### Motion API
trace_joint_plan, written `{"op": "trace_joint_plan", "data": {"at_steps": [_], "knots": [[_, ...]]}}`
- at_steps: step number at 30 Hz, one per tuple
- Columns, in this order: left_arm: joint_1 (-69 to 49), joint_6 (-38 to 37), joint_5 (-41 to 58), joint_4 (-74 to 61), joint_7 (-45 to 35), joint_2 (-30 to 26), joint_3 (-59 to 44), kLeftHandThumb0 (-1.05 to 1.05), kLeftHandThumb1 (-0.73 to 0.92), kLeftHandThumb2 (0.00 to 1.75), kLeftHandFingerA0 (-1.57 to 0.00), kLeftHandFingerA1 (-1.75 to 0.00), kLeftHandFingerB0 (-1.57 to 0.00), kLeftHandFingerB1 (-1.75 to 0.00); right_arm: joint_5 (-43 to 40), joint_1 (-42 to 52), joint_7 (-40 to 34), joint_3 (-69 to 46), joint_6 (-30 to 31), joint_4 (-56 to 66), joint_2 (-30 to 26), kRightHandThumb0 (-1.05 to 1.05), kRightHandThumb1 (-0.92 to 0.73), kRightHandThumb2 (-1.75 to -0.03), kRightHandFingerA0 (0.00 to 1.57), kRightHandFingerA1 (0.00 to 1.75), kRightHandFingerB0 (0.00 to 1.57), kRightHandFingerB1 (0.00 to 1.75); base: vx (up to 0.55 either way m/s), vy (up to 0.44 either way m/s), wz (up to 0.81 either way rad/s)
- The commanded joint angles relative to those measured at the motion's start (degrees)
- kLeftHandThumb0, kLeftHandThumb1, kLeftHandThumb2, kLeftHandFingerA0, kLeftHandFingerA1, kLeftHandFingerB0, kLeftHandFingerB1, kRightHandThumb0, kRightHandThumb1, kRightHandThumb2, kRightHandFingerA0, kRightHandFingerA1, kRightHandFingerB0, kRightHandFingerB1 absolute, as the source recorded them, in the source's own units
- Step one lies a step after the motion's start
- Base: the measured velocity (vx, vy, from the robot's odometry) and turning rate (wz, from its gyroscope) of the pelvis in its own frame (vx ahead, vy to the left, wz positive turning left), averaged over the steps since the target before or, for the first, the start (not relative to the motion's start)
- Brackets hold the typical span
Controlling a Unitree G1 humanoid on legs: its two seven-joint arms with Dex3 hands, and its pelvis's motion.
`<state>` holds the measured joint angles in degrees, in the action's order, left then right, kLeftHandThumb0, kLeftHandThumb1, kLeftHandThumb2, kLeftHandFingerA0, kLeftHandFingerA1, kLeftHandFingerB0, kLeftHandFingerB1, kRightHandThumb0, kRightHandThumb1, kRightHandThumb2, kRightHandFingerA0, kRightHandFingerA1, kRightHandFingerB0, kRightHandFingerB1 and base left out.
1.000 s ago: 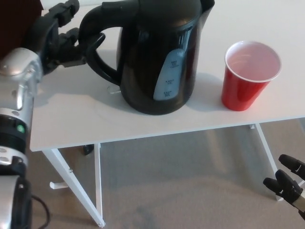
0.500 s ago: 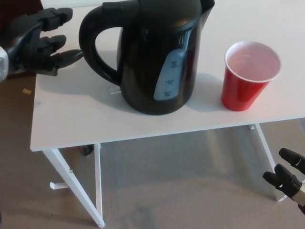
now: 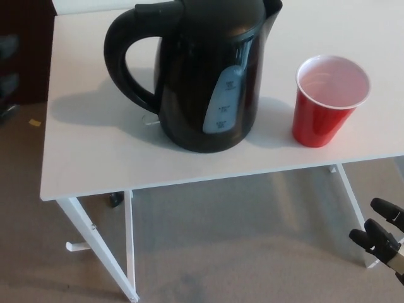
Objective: The robot walk towards a table in front and uses its left hand to pick up the pot from the base and pour water to the cup on the right hand side
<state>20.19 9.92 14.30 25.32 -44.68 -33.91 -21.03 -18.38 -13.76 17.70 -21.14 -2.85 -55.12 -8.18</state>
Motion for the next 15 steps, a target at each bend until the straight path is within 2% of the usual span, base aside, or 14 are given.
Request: {"op": "trace_joint_plan", "data": {"at_steps": [1,2,4,6,7,8,10,11,14,15], "knots": [[-22.27,-2.84,15.1,-5.6,-0.28,5.13,-22.18,-0.58,0.5,0.56,0.0,-0.11,0.0,-0.14,-0.19,3.14,0.02,-1.27,-0.24,-2.25,-2.16,-0.27,-0.44,-0.53,0.82,0.53,0.63,0.46,0.0,0.0,0.0],[-25.05,-2.64,16.03,-6.17,0.75,7.56,-24.1,-0.56,0.37,0.74,0.0,-0.16,0.0,-0.18,-0.51,3.41,-0.09,-1.67,0.07,-2.69,-2.24,-0.33,-0.38,-0.63,0.75,0.6,0.58,0.53,0.0,0.0,0.0],[-28.74,-2.86,14.65,-7.36,3.21,10.07,-25.22,-0.58,0.39,0.76,0.0,-0.19,0.0,-0.2,-0.51,3.98,0.18,-1.86,-0.24,-3.53,-2.37,-0.35,-0.37,-0.64,0.73,0.6,0.54,0.53,0.0,0.0,0.0],[-31.77,-3.41,11.67,-8.55,7.14,12.84,-25.48,-0.56,0.38,0.76,-0.04,-0.26,-0.04,-0.23,-0.27,4.83,-0.18,-1.91,-0.89,-3.67,-2.21,-0.35,-0.36,-0.64,0.79,0.62,0.58,0.54,0.0,0.0,0.0],[-32.98,-5.22,8.6,-7.78,10.24,14.39,-24.67,-0.56,0.58,0.59,-0.14,-0.3,-0.1,-0.25,-0.43,5.02,-0.62,-2.09,-0.22,-3.65,-2.18,-0.24,-0.45,-0.53,0.8,0.53,0.61,0.47,0.0,0.0,0.0],[-33.71,-5.89,6.45,-7.17,12.48,15.54,-24.01,-0.33,0.41,0.95,0.0,-0.49,0.0,-0.48,-0.47,5.39,-0.85,-2.22,0.05,-3.68,-2.2,-0.25,-0.45,-0.53,0.8,0.53,0.6,0.46,0.0,0.0,0.0],[-34.22,-6.26,2.27,-4.93,15.83,16.22,-21.73,-0.34,0.43,0.97,0.0,-0.49,0.0,-0.48,-0.39,6.15,-0.93,-2.35,-0.08,-3.98,-2.26,-0.25,-0.43,-0.53,0.8,0.53,0.6,0.46,0.0,0.0,0.0],[-33.93,-6.0,-0.33,-2.1,17.72,16.14,-19.71,-0.35,0.46,1.0,-0.01,-0.5,0.0,-0.48,-0.41,6.73,-0.75,-2.47,-0.29,-4.1,-2.27,-0.33,-0.37,-0.63,0.76,0.61,0.55,0.53,0.0,0.0,0.0],[-33.95,-6.02,-0.73,-1.3,18.71,16.12,-18.83,-0.35,0.46,1.0,-0.01,-0.5,0.0,-0.48,-0.35,6.93,-0.63,-2.59,-0.4,-4.13,-2.26,-0.33,-0.37,-0.63,0.76,0.61,0.55,0.53,0.0,0.0,0.02],[-32.49,-4.78,-6.43,5.89,17.64,14.19,-11.43,-0.33,0.6,1.09,0.0,-0.49,0.0,-0.49,0.56,8.44,-0.91,-2.33,-0.74,-4.66,-3.32,-0.25,-0.46,-0.53,0.67,0.49,0.57,0.45,0.0,0.0,0.0]]}}
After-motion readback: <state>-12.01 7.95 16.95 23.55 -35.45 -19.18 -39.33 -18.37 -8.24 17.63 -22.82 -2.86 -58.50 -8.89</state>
